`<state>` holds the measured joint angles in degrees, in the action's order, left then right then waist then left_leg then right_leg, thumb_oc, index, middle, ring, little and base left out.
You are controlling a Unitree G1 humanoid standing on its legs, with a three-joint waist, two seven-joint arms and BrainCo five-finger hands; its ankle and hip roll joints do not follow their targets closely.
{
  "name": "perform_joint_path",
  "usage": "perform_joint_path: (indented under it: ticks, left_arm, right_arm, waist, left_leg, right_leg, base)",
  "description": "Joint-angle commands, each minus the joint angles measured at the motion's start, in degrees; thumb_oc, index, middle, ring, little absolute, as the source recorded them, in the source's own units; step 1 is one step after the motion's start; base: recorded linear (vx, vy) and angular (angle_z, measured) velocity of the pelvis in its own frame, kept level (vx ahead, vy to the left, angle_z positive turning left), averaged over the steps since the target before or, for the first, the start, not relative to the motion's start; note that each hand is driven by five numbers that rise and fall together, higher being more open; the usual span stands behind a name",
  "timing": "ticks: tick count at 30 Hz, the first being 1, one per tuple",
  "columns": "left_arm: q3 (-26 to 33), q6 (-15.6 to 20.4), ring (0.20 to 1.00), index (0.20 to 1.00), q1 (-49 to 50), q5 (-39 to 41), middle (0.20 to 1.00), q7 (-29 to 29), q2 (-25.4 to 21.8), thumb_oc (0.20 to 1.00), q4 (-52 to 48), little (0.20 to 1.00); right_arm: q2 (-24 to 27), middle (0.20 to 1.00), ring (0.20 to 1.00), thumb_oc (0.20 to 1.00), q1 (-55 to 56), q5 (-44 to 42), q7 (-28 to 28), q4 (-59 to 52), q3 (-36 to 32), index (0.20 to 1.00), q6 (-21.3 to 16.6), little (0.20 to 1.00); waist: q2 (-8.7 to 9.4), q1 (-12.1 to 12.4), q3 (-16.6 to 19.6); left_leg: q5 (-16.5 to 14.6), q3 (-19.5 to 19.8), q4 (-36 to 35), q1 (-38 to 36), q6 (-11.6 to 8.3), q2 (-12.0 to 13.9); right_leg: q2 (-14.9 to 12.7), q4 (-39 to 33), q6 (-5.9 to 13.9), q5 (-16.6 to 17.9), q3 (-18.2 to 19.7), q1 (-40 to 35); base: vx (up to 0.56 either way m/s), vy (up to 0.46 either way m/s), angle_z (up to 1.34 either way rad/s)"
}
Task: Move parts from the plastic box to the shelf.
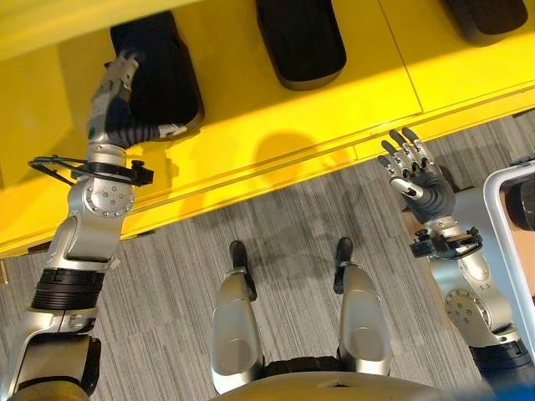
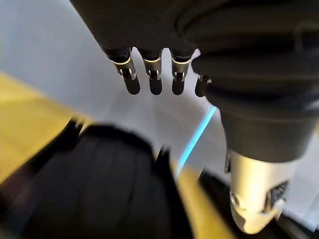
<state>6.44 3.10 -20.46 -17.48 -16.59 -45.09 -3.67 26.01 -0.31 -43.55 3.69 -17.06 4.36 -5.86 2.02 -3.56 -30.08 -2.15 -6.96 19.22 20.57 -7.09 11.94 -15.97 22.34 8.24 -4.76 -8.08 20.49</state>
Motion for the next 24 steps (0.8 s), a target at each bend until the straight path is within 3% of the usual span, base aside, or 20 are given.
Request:
perform_joint_path:
  ticks: [1,7,24]
  left_arm:
    - [4.0,3.4,1.000,1.000,-0.1,-1.7,1.000,-5.0,-1.0,1.000,-3.0,1.000]
    - [5.7,5.0,1.000,1.000,1.7,-3.5,1.000,-6.1,-1.8,1.000,-7.5,1.000]
    - [3.0,10.0,1.000,1.000,19.5,0.5,1.000,2.6,0.8,1.000,-18.7,1.000]
  right_arm:
    - [1.7,1.000,1.000,1.000,-1.1,0.9,-0.2,-5.1,-2.7,1.000,-4.2,1.000]
    - [3.1,1.000,1.000,1.000,-1.0,0.9,-0.1,-5.9,-2.6,1.000,-4.6,1.000]
    - [3.5,1.000,1.000,1.000,0.5,1.6,0.4,-7.8,-2.6,1.000,-6.5,1.000]
  waist:
    - [1.21,-0.3,3.7]
    - [1.30,-0.2,3.8]
    - [0.84,1.3,3.0]
  left_leg:
    - [-3.2,1.6,3.3,0.1,1.14,0.7]
    - [-3.2,1.4,3.0,-0.3,1.13,0.8]
    - [-2.3,2.1,1.8,-0.7,1.45,0.7]
  right_leg:
    - [-1.1,0.9,-0.68,-0.6,-1.6,-1.0]
    - [-1.1,0.9,-0.63,-0.7,-1.5,-1.0]
    - [-1.1,1.0,-0.60,-0.8,-2.2,-1.6]
  base:
    - [0.00,0.000,0.00]
    - [0.00,0.000,0.00]
    - [0.00,0.000,0.00]
